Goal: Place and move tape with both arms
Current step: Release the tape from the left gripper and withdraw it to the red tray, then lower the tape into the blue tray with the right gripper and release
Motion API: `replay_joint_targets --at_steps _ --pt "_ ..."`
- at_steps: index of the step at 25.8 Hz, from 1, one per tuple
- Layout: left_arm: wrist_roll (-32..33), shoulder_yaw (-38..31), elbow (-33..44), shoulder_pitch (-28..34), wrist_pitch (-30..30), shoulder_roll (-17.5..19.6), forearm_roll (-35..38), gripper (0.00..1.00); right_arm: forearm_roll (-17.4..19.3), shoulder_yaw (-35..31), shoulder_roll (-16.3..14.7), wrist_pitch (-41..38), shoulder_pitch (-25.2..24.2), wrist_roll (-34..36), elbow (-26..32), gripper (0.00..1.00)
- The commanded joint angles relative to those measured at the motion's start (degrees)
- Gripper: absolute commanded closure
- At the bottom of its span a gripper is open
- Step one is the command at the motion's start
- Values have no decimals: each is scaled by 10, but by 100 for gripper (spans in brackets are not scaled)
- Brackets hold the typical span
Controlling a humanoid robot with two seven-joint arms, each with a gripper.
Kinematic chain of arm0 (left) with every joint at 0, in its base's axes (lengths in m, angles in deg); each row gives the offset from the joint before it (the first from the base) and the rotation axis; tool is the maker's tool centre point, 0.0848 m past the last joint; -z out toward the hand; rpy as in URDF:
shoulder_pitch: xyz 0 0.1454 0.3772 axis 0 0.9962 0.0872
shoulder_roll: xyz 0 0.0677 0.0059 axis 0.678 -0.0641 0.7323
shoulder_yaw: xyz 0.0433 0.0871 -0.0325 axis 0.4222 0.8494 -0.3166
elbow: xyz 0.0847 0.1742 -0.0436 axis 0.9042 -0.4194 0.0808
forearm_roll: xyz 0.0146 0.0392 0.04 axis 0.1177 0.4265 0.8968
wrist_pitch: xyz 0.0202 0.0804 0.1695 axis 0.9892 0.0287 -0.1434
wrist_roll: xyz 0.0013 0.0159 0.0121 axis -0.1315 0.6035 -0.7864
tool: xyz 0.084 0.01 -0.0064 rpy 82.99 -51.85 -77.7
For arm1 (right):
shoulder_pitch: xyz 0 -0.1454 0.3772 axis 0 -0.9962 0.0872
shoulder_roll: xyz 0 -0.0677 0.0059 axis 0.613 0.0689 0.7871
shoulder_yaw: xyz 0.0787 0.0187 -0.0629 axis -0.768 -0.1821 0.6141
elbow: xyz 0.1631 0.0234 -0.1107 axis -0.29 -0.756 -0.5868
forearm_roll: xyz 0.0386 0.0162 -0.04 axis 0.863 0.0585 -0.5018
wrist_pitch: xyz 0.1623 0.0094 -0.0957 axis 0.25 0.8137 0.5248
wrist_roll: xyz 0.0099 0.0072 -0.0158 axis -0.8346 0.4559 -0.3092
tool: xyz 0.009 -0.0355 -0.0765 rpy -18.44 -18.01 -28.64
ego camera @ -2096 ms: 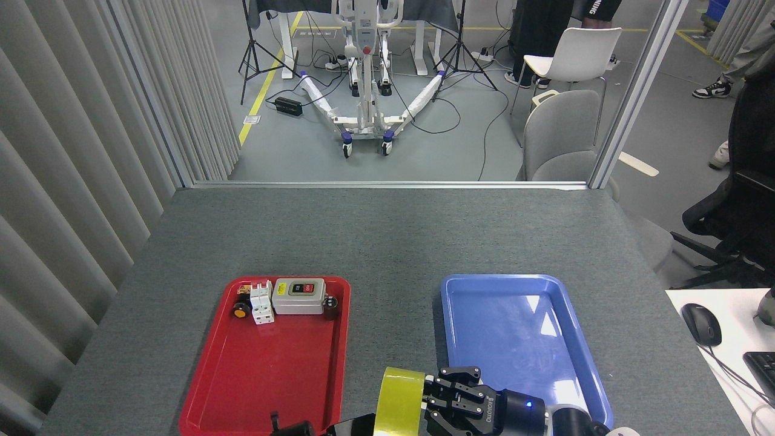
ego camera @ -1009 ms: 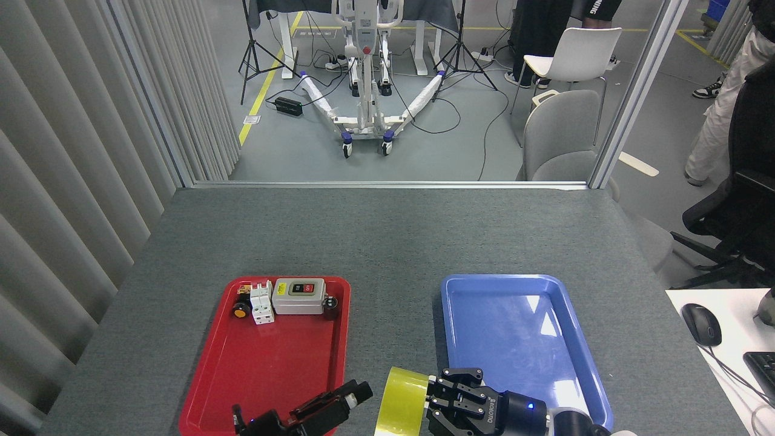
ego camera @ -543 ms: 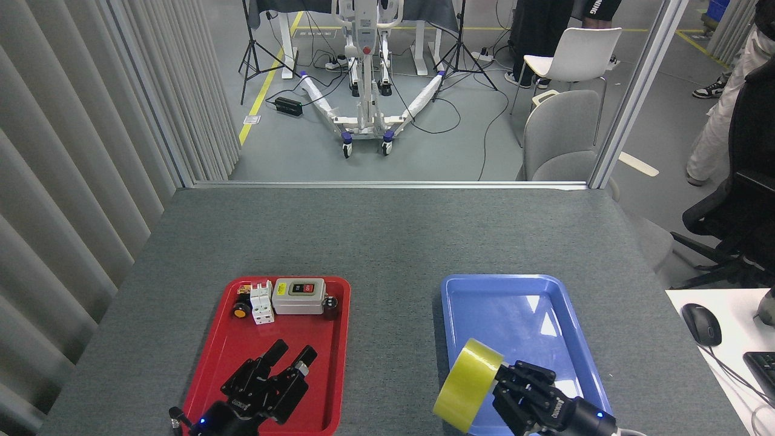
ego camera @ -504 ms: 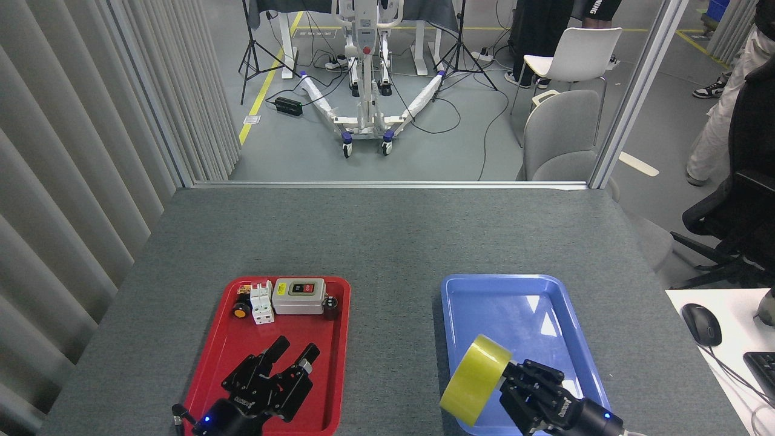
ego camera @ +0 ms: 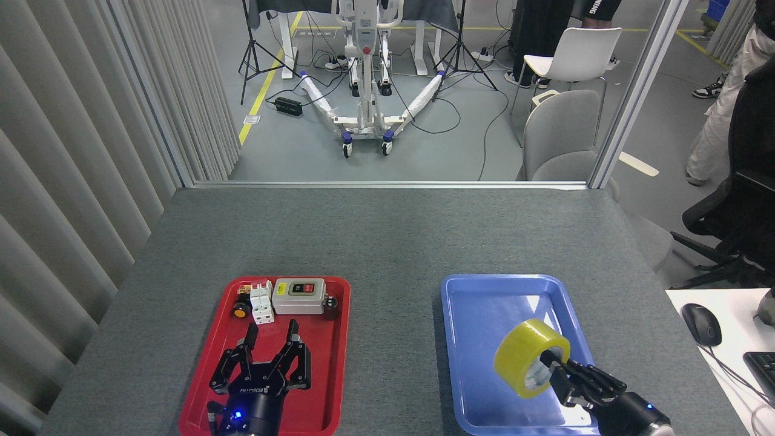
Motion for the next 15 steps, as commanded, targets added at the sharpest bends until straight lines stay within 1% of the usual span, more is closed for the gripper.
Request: replay_joint_targets --at_steps 1,2,4,5,6,7,9,11,15 --pt "-4 3 -21 0 -11 0 7 18 -25 49 -57 122 15 -11 -19 75" --pt "-2 3 -22 0 -11 2 8 14 -23 73 -80 152 17 -11 -29 75" --pt "-1 3 -22 2 -10 3 7 13 -20 120 -117 206 40 -11 -46 75" --pt "-1 3 -21 3 -8 3 7 12 -11 143 -134 230 49 -12 -54 75" --pt "-1 3 -20 3 -8 3 7 10 7 163 -147 250 58 -12 -62 75" --pt "-1 3 -19 3 -8 3 7 1 32 179 -158 265 70 -14 -70 75" --pt "-2 2 -17 3 -6 3 6 0 69 216 -180 292 95 -38 -85 75" --pt "-5 0 -15 4 -6 3 5 0 90 244 -195 322 116 -69 -89 75" --pt "-5 -18 -3 4 -6 3 4 0 97 290 -202 385 150 -93 -95 75"
